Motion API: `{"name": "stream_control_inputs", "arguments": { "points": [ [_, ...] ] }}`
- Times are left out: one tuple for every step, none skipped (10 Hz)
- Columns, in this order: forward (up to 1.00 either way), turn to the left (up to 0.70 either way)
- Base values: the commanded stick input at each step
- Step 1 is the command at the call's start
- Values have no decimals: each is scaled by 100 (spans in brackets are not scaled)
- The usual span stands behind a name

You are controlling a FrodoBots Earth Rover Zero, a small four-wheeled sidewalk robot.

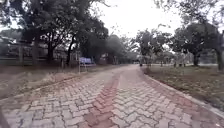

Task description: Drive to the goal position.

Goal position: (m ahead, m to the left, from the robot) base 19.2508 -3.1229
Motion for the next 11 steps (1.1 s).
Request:
{"name": "stream_control_inputs", "arguments": {
  "points": [
    [70,0],
    [70,0],
    [70,0],
    [70,0],
    [70,0],
    [70,0],
    [70,0],
    [70,-2],
    [70,-2],
    [70,-4],
    [70,-5]
  ]
}}
